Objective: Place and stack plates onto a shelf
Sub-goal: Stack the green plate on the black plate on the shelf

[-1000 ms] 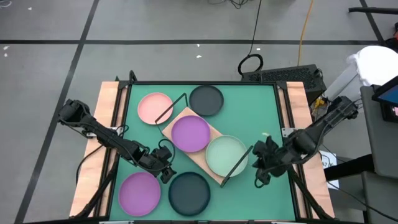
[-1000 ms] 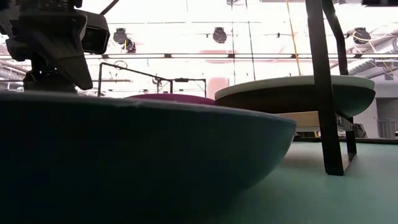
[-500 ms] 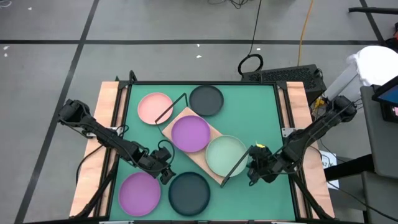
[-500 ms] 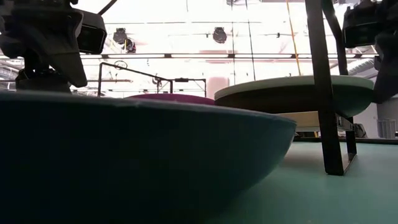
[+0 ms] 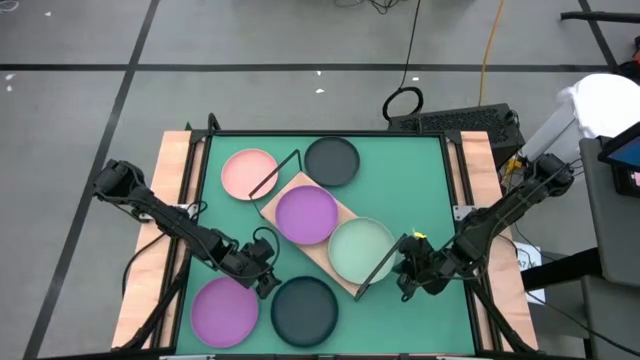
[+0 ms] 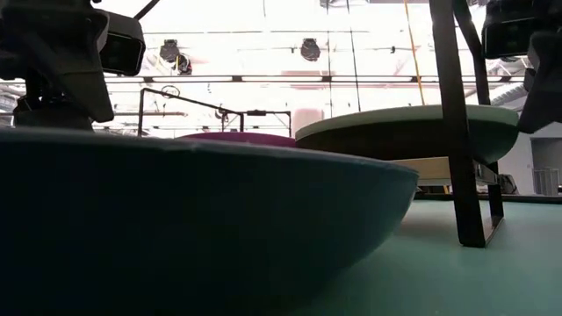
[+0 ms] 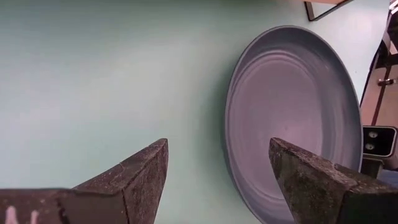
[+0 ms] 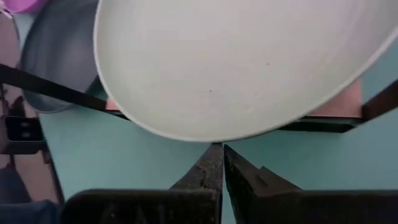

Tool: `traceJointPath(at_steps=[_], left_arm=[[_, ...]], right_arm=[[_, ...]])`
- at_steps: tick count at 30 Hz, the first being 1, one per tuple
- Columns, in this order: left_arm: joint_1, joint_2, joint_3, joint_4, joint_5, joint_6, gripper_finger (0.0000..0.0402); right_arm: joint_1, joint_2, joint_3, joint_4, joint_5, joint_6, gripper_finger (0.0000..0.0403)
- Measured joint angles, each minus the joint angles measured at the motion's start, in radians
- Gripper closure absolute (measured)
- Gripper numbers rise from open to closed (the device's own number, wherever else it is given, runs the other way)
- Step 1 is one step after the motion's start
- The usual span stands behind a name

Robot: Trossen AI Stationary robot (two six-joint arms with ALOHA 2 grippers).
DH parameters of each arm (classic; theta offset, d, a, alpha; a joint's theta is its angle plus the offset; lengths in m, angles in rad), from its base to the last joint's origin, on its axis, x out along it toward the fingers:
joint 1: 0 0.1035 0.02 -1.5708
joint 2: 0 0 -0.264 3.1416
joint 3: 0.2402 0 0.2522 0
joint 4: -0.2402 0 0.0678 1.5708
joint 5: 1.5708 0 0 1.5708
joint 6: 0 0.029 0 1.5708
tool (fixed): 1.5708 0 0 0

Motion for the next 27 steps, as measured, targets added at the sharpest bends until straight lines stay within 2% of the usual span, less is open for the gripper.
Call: traceJointPath(at_steps=[6, 11, 18, 27], left_arm=[[0.000, 0.000, 0.000, -0.001, 0.000, 0.003, 0.0117], [0.000, 0.000, 0.000, -0.001, -0.001, 0.012, 0.0117], [0.000, 0.000, 0.000, -0.002, -0.001, 0.013, 0.0117], [0.000, 0.000, 0.000, -0.027, -0.003, 0.031, 0.0117]], right_arm=[[0.014, 0.000, 0.000, 0.013, -0.038, 0.017, 0.0403], [0.021, 0.000, 0.000, -0.114, -0.070, 0.136, 0.0403], [0.003, 0.000, 0.000, -0.130, 0.028, 0.188, 0.0403], [-0.003, 0.000, 0.000, -0.043, 0.078, 0.152, 0.0403]])
